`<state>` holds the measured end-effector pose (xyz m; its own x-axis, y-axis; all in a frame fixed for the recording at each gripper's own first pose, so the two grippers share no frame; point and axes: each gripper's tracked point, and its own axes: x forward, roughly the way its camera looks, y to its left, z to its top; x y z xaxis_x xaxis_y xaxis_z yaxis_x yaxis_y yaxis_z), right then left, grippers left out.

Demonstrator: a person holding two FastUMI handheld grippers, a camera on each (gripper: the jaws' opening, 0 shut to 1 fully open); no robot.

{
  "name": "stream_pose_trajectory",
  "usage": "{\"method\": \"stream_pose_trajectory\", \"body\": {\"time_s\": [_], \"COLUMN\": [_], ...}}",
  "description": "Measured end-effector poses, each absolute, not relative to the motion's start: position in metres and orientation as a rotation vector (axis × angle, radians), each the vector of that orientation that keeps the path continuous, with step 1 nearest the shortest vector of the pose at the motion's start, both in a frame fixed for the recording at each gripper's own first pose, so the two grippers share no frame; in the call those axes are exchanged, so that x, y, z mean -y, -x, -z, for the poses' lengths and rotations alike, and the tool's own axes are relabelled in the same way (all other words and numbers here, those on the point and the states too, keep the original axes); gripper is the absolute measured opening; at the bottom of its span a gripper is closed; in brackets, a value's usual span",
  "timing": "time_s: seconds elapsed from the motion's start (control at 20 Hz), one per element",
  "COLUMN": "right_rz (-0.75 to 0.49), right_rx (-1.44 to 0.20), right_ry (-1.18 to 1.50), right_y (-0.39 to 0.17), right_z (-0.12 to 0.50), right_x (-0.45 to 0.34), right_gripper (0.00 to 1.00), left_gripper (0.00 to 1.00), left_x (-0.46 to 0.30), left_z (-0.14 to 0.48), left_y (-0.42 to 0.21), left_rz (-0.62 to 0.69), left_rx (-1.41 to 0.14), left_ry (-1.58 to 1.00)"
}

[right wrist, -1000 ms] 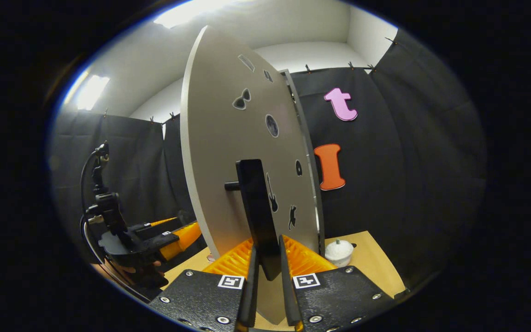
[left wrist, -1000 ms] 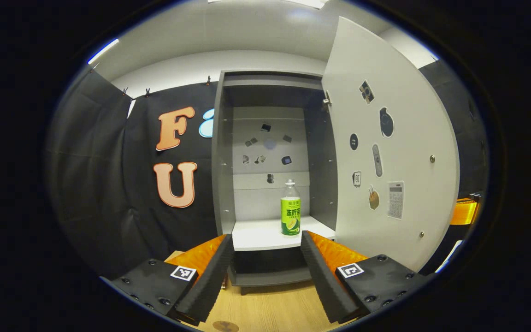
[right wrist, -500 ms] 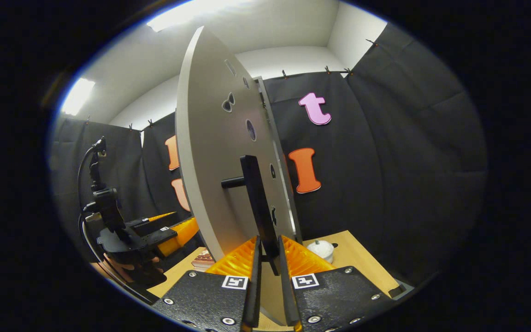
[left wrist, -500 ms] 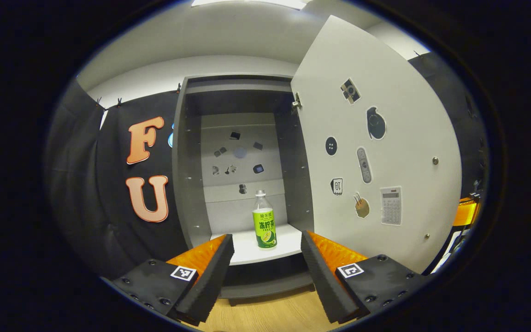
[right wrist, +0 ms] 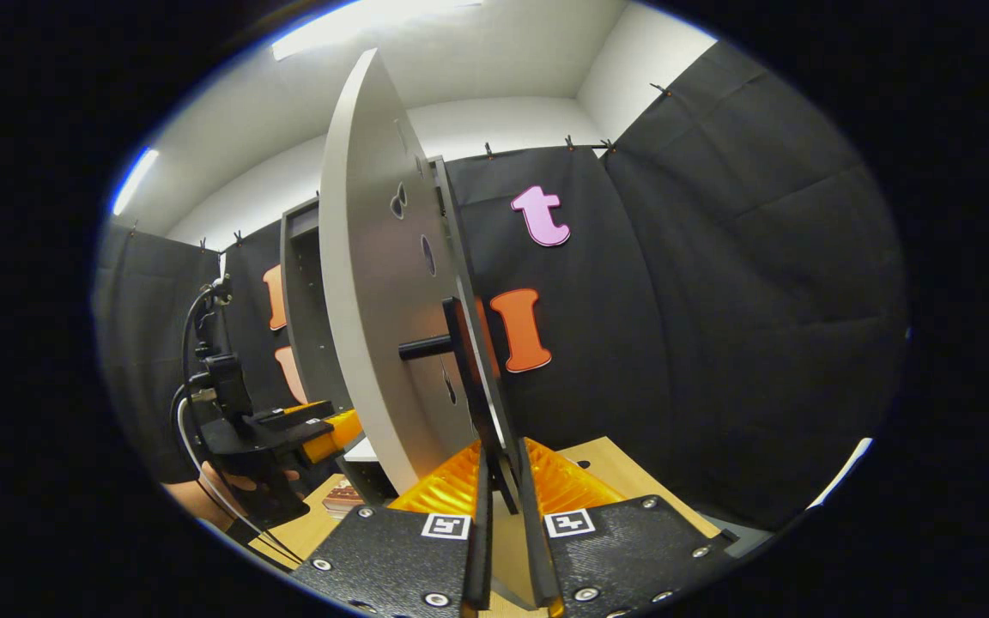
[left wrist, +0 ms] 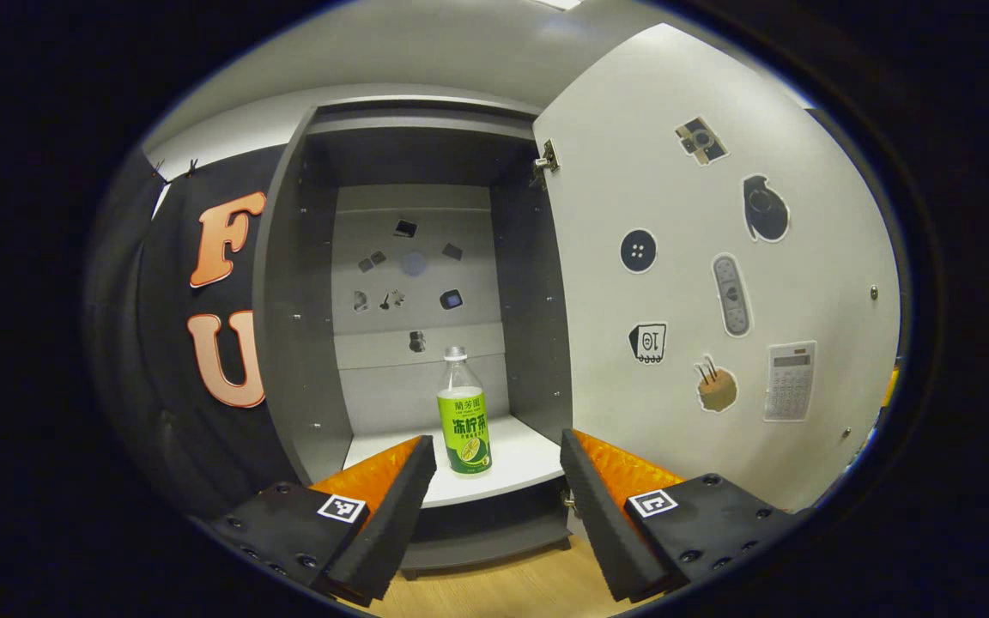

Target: Open the cabinet door with the right hand, grasp the bottle in the cabinet with the left hand and place it on the coaster, then close the cabinet door with the right hand.

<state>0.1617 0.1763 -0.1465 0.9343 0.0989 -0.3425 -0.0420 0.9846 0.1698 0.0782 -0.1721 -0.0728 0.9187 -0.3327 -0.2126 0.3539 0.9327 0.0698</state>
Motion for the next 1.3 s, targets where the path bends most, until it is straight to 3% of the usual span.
{"method": "stream_pose_trajectory", "body": {"time_s": [0.2, 0.25, 0.3, 0.5, 0.55, 0.6, 0.7, 0.75, 0.8, 0.85, 1.05, 1.3], "right_rz": [-0.052, -0.047, -0.040, -0.020, -0.020, -0.024, -0.043, -0.042, -0.040, -0.040, -0.023, 0.036], "right_rx": [-0.373, -0.371, -0.370, -0.369, -0.371, -0.373, -0.381, -0.382, -0.369, -0.345, -0.258, -0.265], "right_ry": [-0.137, -0.132, -0.123, -0.099, -0.104, -0.111, -0.124, -0.129, -0.131, -0.131, -0.097, -0.029], "right_y": [-0.160, -0.159, -0.159, -0.157, -0.157, -0.156, -0.152, -0.152, -0.152, -0.154, -0.165, -0.157], "right_z": [0.148, 0.148, 0.148, 0.148, 0.148, 0.147, 0.149, 0.148, 0.144, 0.140, 0.130, 0.130], "right_x": [-0.169, -0.168, -0.164, -0.156, -0.156, -0.158, -0.161, -0.162, -0.162, -0.162, -0.155, -0.138], "right_gripper": [0.31, 0.43, 0.39, 0.52, 0.63, 0.58, 0.67, 0.62, 0.69, 0.63, 0.64, 0.65], "left_gripper": [0.95, 0.95, 0.94, 0.96, 0.96, 0.96, 0.96, 0.96, 0.96, 0.95, 0.96, 0.95], "left_x": [0.179, 0.180, 0.181, 0.181, 0.180, 0.180, 0.178, 0.175, 0.174, 0.175, 0.176, 0.178], "left_z": [0.086, 0.092, 0.096, 0.109, 0.115, 0.119, 0.128, 0.135, 0.141, 0.149, 0.171, 0.185], "left_y": [-0.100, -0.104, -0.108, -0.129, -0.136, -0.141, -0.153, -0.161, -0.167, -0.173, -0.202, -0.232], "left_rz": [0.376, 0.379, 0.379, 0.365, 0.354, 0.347, 0.326, 0.308, 0.296, 0.291, 0.259, 0.225], "left_rx": [-0.219, -0.229, -0.234, -0.248, -0.259, -0.269, -0.286, -0.298, -0.314, -0.330, -0.350, -0.345], "left_ry": [-0.094, -0.093, -0.095, -0.104, -0.111, -0.115, -0.125, -0.131, -0.131, -0.128, -0.149, -0.159]}}
